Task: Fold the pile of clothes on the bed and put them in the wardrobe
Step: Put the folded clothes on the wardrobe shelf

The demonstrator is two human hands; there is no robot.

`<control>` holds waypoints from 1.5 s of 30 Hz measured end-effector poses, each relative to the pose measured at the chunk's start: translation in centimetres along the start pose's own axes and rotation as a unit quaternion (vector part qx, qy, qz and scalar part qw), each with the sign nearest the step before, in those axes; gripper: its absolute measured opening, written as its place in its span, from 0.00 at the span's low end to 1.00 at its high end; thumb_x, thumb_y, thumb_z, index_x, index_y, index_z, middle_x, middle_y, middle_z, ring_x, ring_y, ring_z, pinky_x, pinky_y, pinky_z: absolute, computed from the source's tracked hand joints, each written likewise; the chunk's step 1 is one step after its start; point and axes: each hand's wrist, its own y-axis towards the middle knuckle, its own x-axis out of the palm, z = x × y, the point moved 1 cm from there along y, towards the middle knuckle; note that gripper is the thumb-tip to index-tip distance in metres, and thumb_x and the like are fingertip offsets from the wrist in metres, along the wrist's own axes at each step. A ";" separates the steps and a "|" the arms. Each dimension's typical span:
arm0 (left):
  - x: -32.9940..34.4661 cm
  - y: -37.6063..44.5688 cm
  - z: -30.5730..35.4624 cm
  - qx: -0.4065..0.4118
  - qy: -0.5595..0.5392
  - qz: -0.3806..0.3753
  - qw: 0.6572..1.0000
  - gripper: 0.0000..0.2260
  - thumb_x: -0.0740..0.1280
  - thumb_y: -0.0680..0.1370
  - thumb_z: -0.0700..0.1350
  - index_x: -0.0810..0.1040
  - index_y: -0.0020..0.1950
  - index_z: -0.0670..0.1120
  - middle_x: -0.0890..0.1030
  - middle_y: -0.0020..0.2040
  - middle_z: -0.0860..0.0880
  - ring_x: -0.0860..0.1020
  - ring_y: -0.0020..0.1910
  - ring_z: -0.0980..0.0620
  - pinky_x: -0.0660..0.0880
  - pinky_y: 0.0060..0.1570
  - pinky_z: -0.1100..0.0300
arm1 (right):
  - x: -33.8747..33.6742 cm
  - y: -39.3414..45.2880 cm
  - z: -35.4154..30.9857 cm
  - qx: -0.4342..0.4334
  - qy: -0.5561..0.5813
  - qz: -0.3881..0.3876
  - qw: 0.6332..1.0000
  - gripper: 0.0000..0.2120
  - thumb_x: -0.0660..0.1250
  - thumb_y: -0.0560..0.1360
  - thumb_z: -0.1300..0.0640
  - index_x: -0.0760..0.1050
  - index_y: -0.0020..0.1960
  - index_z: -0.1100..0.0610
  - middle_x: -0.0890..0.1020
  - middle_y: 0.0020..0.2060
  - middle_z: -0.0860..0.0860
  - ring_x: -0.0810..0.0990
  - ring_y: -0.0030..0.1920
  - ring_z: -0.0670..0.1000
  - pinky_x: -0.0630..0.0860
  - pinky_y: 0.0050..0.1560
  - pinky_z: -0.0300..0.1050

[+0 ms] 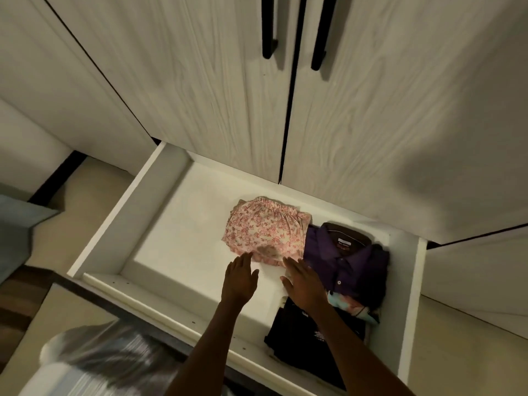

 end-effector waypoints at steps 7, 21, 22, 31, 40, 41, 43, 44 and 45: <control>1.1 -7.4 5.9 -0.082 0.015 0.115 0.990 0.25 0.60 0.82 0.53 0.67 0.75 0.42 0.71 0.72 0.41 0.69 0.72 0.37 0.63 0.72 0.42 | -2.7 -5.5 3.1 -0.096 -0.061 -0.012 0.993 0.25 0.57 0.78 0.46 0.74 0.69 0.58 0.79 0.65 0.55 0.78 0.63 0.60 0.76 0.60 0.55; 9.4 -33.0 16.1 -0.371 -0.072 0.287 0.880 0.30 0.52 0.81 0.64 0.66 0.76 0.47 0.68 0.76 0.44 0.63 0.76 0.41 0.57 0.75 0.42 | -4.7 -20.7 0.9 -0.350 -0.227 -0.093 0.904 0.31 0.50 0.79 0.38 0.70 0.74 0.55 0.75 0.70 0.54 0.73 0.69 0.63 0.72 0.65 0.63; 10.5 -35.3 16.4 -0.396 -0.084 0.295 0.866 0.31 0.50 0.80 0.65 0.65 0.77 0.47 0.67 0.76 0.44 0.63 0.76 0.41 0.56 0.75 0.41 | -3.9 -21.9 0.3 -0.371 -0.246 -0.103 0.890 0.32 0.49 0.79 0.38 0.68 0.75 0.55 0.74 0.71 0.54 0.72 0.70 0.63 0.70 0.66 0.63; 25.2 -57.4 20.9 -0.607 -0.180 0.316 0.706 0.40 0.39 0.78 0.71 0.63 0.78 0.46 0.68 0.76 0.43 0.66 0.74 0.38 0.60 0.72 0.37 | 7.2 -38.8 -3.9 -0.548 -0.361 -0.213 0.724 0.29 0.52 0.77 0.38 0.74 0.71 0.50 0.77 0.68 0.52 0.77 0.65 0.63 0.77 0.56 0.63; 39.8 -75.2 31.0 -0.724 -0.240 0.340 0.550 0.39 0.44 0.77 0.69 0.59 0.80 0.47 0.62 0.79 0.44 0.62 0.76 0.40 0.57 0.73 0.38 | 16.2 -58.5 -1.4 -0.652 -0.415 -0.301 0.558 0.48 0.24 0.66 0.24 0.44 0.81 0.42 0.46 0.81 0.45 0.48 0.80 0.57 0.51 0.76 0.58; 41.6 -77.2 32.5 -0.740 -0.249 0.343 0.523 0.39 0.42 0.77 0.70 0.57 0.81 0.47 0.60 0.80 0.44 0.60 0.77 0.41 0.55 0.74 0.39 | 17.5 -61.2 -1.0 -0.664 -0.420 -0.310 0.535 0.49 0.22 0.65 0.24 0.44 0.81 0.42 0.46 0.81 0.45 0.49 0.80 0.57 0.52 0.76 0.58; 44.6 -80.4 34.7 -0.764 -0.268 0.342 0.478 0.39 0.42 0.77 0.70 0.56 0.81 0.48 0.60 0.79 0.44 0.61 0.77 0.41 0.56 0.74 0.39 | 19.9 -65.3 -0.3 -0.681 -0.432 -0.325 0.494 0.52 0.19 0.63 0.25 0.45 0.81 0.44 0.47 0.81 0.46 0.51 0.80 0.58 0.56 0.75 0.58; 46.0 -81.7 35.6 -0.773 -0.269 0.344 0.461 0.38 0.44 0.78 0.69 0.58 0.80 0.47 0.63 0.78 0.44 0.64 0.76 0.40 0.58 0.73 0.38 | 21.0 -67.1 -0.1 -0.689 -0.436 -0.332 0.475 0.53 0.19 0.63 0.25 0.46 0.81 0.44 0.49 0.81 0.47 0.53 0.79 0.59 0.58 0.75 0.59; 47.3 -83.0 36.4 -0.779 -0.277 0.345 0.444 0.37 0.46 0.78 0.68 0.60 0.80 0.46 0.65 0.77 0.43 0.66 0.75 0.39 0.61 0.71 0.37 | 22.0 -68.8 0.1 -0.699 -0.436 -0.335 0.457 0.52 0.20 0.65 0.25 0.48 0.81 0.45 0.51 0.81 0.47 0.56 0.79 0.59 0.61 0.74 0.59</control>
